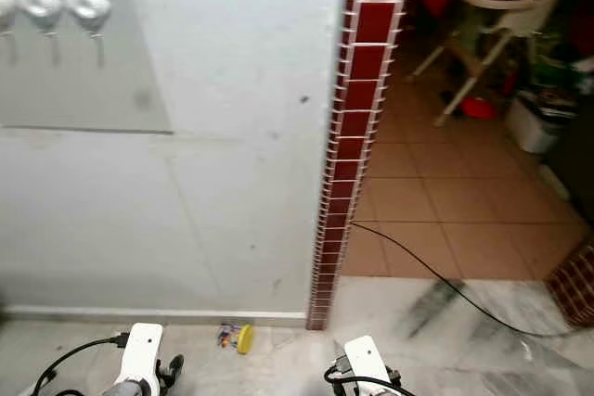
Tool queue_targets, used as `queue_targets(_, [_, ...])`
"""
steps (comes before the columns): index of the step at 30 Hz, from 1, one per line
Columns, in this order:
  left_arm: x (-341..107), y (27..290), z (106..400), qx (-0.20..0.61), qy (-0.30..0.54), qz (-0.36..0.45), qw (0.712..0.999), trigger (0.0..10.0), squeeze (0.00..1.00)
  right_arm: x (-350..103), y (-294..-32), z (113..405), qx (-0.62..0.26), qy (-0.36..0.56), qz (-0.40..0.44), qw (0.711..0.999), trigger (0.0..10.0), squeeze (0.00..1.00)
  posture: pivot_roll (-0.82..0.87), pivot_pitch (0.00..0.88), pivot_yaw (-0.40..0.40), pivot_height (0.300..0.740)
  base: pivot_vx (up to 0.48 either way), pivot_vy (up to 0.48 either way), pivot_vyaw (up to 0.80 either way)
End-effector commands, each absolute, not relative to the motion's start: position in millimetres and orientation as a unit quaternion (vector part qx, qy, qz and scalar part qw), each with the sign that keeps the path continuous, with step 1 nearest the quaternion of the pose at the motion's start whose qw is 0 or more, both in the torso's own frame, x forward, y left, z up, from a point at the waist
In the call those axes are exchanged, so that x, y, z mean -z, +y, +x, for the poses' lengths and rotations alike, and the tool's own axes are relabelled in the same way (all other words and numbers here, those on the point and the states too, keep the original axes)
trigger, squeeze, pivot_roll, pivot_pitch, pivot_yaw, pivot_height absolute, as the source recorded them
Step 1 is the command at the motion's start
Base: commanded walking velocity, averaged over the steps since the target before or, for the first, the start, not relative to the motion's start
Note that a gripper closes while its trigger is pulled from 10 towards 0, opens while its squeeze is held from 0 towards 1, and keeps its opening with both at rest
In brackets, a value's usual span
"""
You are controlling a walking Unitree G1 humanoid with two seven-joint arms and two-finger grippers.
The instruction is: Hang keys on a hook
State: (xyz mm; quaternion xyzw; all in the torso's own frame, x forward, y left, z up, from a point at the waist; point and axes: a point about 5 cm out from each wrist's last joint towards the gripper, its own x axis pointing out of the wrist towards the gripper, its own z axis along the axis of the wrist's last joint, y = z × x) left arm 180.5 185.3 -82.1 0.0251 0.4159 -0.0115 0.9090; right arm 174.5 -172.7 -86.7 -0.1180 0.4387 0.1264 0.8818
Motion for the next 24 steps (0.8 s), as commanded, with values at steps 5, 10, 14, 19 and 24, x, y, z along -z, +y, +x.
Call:
queue_targets(5, [81.0,184.9,182.6,0.016,0.412,0.01,0.911,10.0,0.0,86.4,-171.3,174.8,-0.129,0.437,-0.112,0.883,10.0,0.0,-0.09,0.0,-0.003,0.724,0.0,0.0,0.8])
queue_targets(10, [80.4,184.2,183.6,0.018,0.409,0.004,0.912,10.0,0.0,86.0,-170.0,175.7,-0.132,0.435,-0.105,0.884,10.0,0.0,-0.09,0.0,-0.004,0.724,0.0,0.0,0.8])
queue_targets(14, [80.3,183.2,183.8,0.022,0.408,-0.003,0.913,10.0,0.0,85.7,-168.9,176.2,-0.136,0.434,-0.104,0.885,10.0,0.0,-0.09,0.0,-0.004,0.724,0.0,0.0,0.8])
queue_targets(19, [81.3,182.5,182.0,0.021,0.411,-0.005,0.912,10.0,0.0,86.0,-168.6,175.8,-0.139,0.435,-0.108,0.883,10.0,0.0,-0.09,0.0,-0.008,0.724,0.0,0.0,0.8])
queue_targets(24, [81.9,181.4,180.8,0.023,0.411,-0.008,0.911,10.0,0.0,85.8,-168.8,175.8,-0.141,0.434,-0.106,0.883,10.0,0.0,-0.08,0.0,-0.013,0.724,0.0,0.0,0.8])
